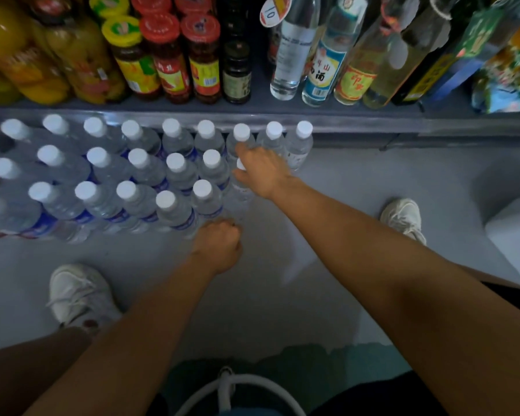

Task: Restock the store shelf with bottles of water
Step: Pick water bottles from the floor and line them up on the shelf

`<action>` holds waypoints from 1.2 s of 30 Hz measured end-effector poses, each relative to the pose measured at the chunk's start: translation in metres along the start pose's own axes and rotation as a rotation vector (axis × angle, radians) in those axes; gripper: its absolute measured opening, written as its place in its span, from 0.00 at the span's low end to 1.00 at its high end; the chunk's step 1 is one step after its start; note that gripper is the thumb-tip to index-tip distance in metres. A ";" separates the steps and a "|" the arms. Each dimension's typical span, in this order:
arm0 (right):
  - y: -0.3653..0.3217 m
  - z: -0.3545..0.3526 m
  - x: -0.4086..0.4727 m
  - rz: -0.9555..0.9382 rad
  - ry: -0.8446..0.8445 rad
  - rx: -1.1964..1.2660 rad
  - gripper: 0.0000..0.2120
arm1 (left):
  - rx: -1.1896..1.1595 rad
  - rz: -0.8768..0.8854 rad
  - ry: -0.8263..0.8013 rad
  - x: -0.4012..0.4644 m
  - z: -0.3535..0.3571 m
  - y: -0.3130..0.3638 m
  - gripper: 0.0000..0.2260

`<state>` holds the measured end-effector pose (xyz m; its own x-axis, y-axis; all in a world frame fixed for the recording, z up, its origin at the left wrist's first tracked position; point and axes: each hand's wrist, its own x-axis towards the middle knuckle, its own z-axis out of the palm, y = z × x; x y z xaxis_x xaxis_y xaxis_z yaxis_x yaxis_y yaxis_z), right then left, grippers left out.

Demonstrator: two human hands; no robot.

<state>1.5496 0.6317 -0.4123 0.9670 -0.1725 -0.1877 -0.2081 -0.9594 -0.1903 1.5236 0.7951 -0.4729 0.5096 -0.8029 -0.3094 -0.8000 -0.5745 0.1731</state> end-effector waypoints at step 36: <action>-0.090 -0.427 -0.016 -0.274 0.807 -0.225 0.15 | 0.325 -0.171 0.793 -0.047 -0.432 -0.057 0.14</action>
<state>1.6154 0.6253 0.0188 0.8053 0.0471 0.5909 -0.0016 -0.9967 0.0815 1.6827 0.7967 -0.0643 0.6040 -0.6533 0.4565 -0.6816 -0.7203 -0.1290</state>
